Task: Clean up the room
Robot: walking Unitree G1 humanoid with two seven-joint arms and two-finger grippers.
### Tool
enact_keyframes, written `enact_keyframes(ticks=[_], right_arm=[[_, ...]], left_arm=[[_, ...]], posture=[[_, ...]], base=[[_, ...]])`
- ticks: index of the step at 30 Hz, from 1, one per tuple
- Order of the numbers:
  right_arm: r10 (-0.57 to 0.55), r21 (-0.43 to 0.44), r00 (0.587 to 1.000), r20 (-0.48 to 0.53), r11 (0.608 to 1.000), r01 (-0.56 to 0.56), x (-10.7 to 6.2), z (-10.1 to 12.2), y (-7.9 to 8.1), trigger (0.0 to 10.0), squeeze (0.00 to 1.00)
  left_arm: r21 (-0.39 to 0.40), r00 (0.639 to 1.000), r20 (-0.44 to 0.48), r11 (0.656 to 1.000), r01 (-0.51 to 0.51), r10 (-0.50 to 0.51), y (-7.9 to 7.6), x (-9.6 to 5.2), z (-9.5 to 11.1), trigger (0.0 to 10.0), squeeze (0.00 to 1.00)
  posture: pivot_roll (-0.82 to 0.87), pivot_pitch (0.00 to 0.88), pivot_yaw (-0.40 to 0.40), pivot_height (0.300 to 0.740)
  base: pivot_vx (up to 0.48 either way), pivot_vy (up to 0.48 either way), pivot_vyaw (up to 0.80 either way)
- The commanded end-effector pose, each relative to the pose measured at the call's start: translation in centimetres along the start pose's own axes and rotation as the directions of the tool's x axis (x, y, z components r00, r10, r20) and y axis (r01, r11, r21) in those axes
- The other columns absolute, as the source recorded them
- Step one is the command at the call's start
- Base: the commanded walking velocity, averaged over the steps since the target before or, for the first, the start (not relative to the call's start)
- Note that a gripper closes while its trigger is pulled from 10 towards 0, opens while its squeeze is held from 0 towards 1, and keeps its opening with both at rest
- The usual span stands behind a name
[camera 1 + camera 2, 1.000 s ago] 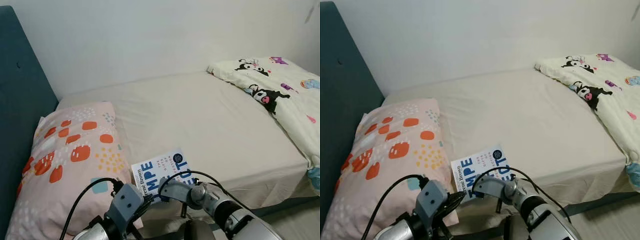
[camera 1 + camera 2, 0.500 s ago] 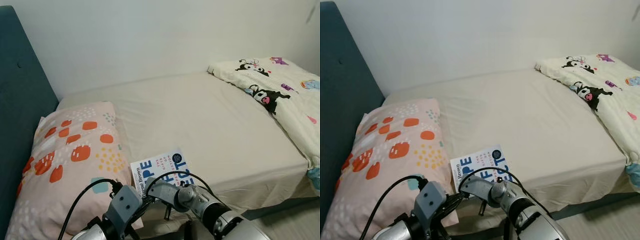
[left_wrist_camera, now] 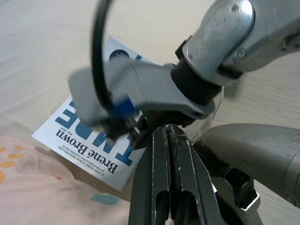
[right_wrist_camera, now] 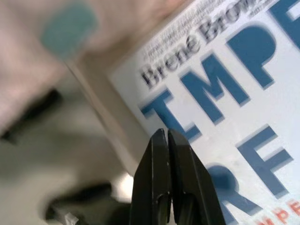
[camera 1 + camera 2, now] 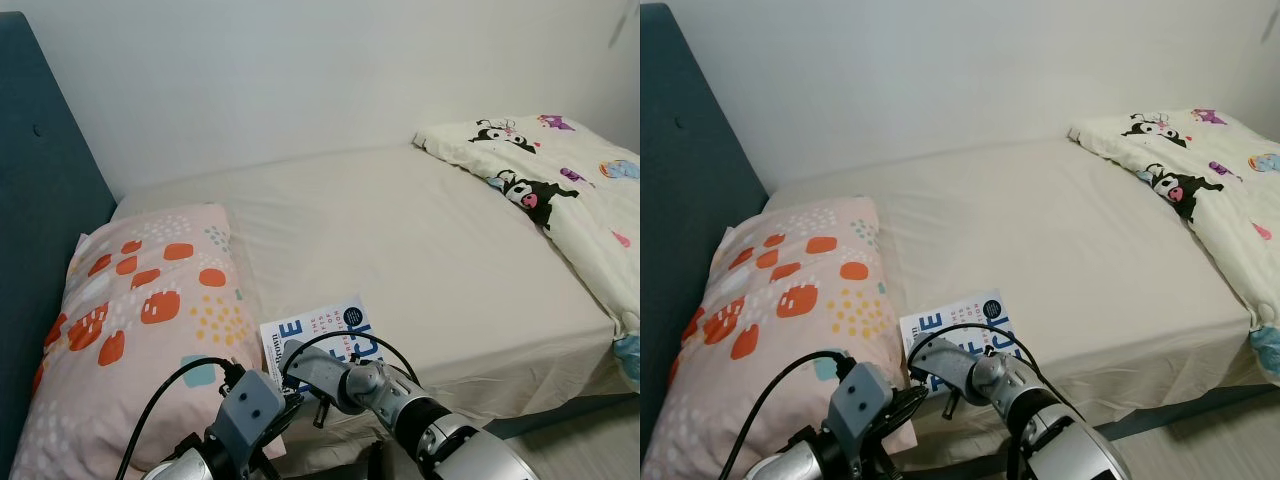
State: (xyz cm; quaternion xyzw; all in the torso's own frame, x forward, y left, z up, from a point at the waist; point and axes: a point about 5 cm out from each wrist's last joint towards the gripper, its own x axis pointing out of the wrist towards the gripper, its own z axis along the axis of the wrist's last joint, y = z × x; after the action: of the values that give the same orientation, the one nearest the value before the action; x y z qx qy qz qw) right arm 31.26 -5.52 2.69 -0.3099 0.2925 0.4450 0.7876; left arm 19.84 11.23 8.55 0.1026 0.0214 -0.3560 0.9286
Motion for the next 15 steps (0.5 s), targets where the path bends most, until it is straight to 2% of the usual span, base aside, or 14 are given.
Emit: enact_keyframes(ticks=[1,3,4,5,6,8,9,10,11,12,14,15], right_arm=[[0.003,0.020,0.999,0.049,1.000,-0.004,0.0,1.0,-0.2,10.0,0.00],[0.003,0.020,0.999,0.049,1.000,-0.004,0.0,1.0,-0.2,10.0,0.00],[0.013,0.111,0.987,0.157,0.993,-0.031,-0.5,2.6,-1.0,10.0,0.00],[0.013,0.111,0.987,0.157,0.993,-0.031,-0.5,2.6,-1.0,10.0,0.00],[-0.057,0.192,0.957,0.286,0.981,0.001,-1.7,4.3,-2.9,10.0,0.00],[-0.057,0.192,0.957,0.286,0.981,0.001,-1.7,4.3,-2.9,10.0,0.00],[-0.199,0.257,0.907,0.371,0.961,0.106,-3.2,5.3,-4.9,10.0,0.00],[-0.335,0.307,0.848,0.410,0.927,0.217,-4.3,5.4,-6.3,10.0,0.00],[-0.335,0.307,0.848,0.410,0.927,0.217,-4.3,5.4,-6.3,10.0,0.00],[-0.443,0.350,0.792,0.420,0.884,0.309,-4.9,5.1,-6.9,10.0,0.00],[-0.443,0.350,0.792,0.420,0.884,0.309,-4.9,5.1,-6.9,10.0,0.00],[-0.523,0.375,0.743,0.417,0.844,0.383,-5.0,4.0,-6.5,10.0,0.00]], left_arm=[[0.018,1.000,-0.010,1.000,-0.007,0.008,0.3,-0.4,-0.1,10.0,0.00],[0.018,1.000,-0.010,1.000,-0.007,0.008,0.3,-0.4,-0.1,10.0,0.00],[0.018,0.999,-0.010,0.999,-0.042,0.042,0.8,-0.5,-0.1,10.0,0.00],[0.018,0.999,-0.010,0.999,-0.042,0.042,0.8,-0.5,-0.1,10.0,0.00],[0.018,0.987,-0.020,0.988,-0.156,0.157,2.3,-0.6,-0.4,10.0,0.00],[0.018,0.987,-0.020,0.988,-0.156,0.157,2.3,-0.6,-0.4,10.0,0.00],[0.002,0.940,-0.053,0.941,-0.338,0.338,4.3,-0.6,-0.9,10.0,0.00],[-0.024,0.859,-0.091,0.862,-0.507,0.503,6.0,-0.8,-1.6,10.0,0.00],[-0.024,0.859,-0.091,0.862,-0.507,0.503,6.0,-0.8,-1.6,10.0,0.00],[-0.042,0.784,-0.108,0.785,-0.618,0.612,7.1,-0.9,-2.0,10.0,0.00],[-0.042,0.784,-0.108,0.785,-0.618,0.612,7.1,-0.9,-2.0,10.0,0.00],[-0.073,0.721,-0.127,0.718,-0.692,0.681,7.7,-1.0,-2.3,10.0,0.00]], posture=[[-0.01,0.050,-0.043,0.580],[-0.01,0.050,-0.043,0.580],[-0.02,0.038,-0.041,0.580],[-0.02,0.038,-0.041,0.580],[-0.03,0.015,-0.034,0.580],[-0.03,0.015,-0.034,0.580],[-0.04,0.000,-0.025,0.580],[-0.05,0.000,-0.014,0.580],[-0.05,0.000,-0.014,0.580],[-0.05,0.000,-0.008,0.580],[-0.05,0.000,-0.008,0.580],[-0.05,0.000,-0.002,0.580]], base=[[0.000,0.000,0.00],[0.000,0.000,0.00],[0.000,0.000,0.00],[0.000,0.000,0.00],[0.000,0.000,0.00],[0.000,0.000,0.00],[0.000,0.000,0.00],[0.000,0.000,0.00],[0.000,0.000,0.00],[0.000,0.000,0.00],[0.000,0.000,0.00],[0.000,0.000,0.00]])
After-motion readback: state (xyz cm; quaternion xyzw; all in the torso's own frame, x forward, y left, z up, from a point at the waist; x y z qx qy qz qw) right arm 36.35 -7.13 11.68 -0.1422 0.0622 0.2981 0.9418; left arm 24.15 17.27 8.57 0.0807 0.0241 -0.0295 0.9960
